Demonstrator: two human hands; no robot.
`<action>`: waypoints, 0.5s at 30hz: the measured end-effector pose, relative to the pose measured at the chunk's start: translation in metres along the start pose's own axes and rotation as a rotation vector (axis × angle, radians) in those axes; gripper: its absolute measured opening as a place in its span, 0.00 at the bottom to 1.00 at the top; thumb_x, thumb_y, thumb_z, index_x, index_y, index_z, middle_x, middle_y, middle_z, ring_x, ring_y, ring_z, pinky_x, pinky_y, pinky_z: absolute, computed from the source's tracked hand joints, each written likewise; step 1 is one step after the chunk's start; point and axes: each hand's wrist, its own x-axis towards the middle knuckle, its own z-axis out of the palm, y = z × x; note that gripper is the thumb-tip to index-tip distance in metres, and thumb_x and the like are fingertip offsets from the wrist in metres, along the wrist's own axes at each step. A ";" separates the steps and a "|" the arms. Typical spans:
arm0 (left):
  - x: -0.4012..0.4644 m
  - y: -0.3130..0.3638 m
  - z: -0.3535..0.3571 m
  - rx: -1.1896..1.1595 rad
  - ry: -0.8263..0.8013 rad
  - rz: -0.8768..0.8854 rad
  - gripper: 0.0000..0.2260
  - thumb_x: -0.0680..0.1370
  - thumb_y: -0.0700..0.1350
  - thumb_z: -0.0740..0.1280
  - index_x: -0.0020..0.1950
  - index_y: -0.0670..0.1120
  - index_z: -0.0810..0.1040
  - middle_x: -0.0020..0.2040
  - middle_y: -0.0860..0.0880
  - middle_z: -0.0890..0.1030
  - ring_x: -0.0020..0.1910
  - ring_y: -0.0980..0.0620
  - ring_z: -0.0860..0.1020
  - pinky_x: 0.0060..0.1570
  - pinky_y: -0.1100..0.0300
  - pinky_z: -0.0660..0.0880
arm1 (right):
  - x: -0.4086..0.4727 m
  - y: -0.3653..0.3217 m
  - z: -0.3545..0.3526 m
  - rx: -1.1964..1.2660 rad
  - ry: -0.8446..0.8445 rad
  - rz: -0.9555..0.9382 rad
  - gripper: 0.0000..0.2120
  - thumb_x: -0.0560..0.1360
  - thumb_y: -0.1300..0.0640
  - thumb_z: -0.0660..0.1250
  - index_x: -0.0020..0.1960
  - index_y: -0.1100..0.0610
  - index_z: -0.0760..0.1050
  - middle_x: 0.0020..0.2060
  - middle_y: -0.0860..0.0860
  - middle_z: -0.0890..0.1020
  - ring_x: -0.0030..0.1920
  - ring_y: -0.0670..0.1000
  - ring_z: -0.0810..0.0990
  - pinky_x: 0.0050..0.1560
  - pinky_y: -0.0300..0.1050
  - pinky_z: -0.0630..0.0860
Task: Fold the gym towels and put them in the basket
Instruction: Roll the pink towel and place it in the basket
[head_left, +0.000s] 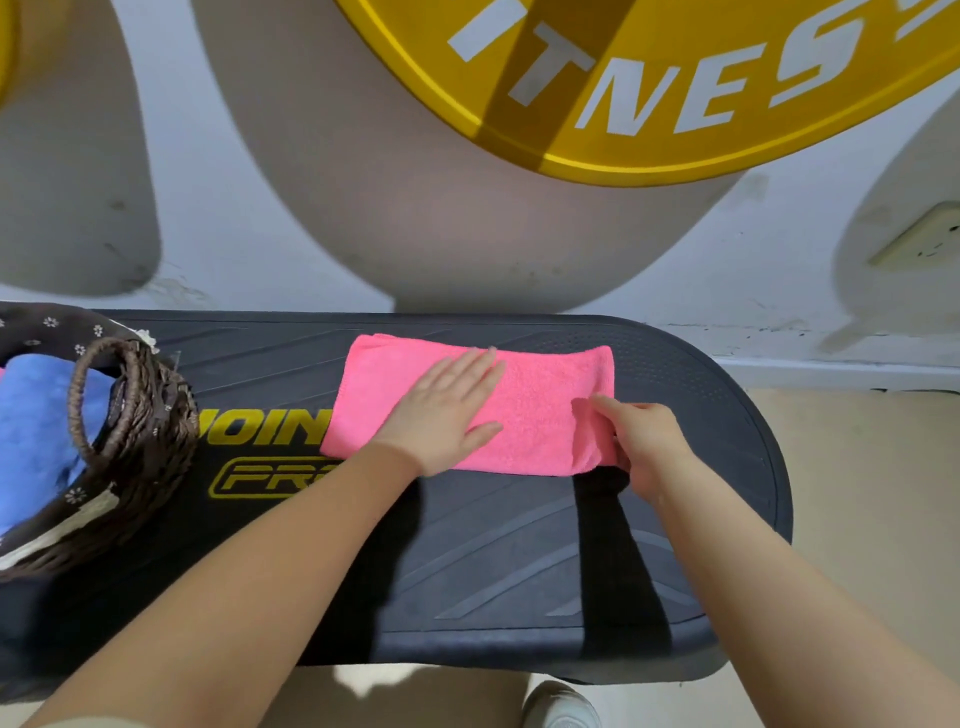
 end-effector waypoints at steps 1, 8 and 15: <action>0.001 0.006 0.002 -0.028 -0.017 0.029 0.38 0.68 0.62 0.32 0.76 0.49 0.43 0.77 0.49 0.42 0.76 0.51 0.42 0.68 0.60 0.33 | -0.001 -0.002 -0.001 0.028 -0.034 0.024 0.09 0.73 0.58 0.68 0.40 0.62 0.72 0.36 0.55 0.76 0.38 0.53 0.74 0.37 0.44 0.73; 0.016 0.036 0.010 -0.093 -0.106 0.035 0.27 0.81 0.58 0.47 0.76 0.51 0.41 0.77 0.51 0.39 0.76 0.52 0.38 0.70 0.56 0.32 | 0.000 -0.016 -0.017 0.027 -0.093 -0.112 0.06 0.75 0.61 0.63 0.40 0.56 0.73 0.36 0.52 0.77 0.35 0.51 0.75 0.35 0.42 0.73; 0.033 0.055 0.008 -0.285 -0.153 0.000 0.28 0.80 0.56 0.52 0.76 0.52 0.44 0.77 0.53 0.42 0.76 0.55 0.40 0.72 0.57 0.35 | -0.012 -0.029 -0.020 -0.211 -0.094 -0.386 0.14 0.75 0.64 0.61 0.58 0.55 0.75 0.49 0.53 0.81 0.47 0.53 0.79 0.49 0.48 0.77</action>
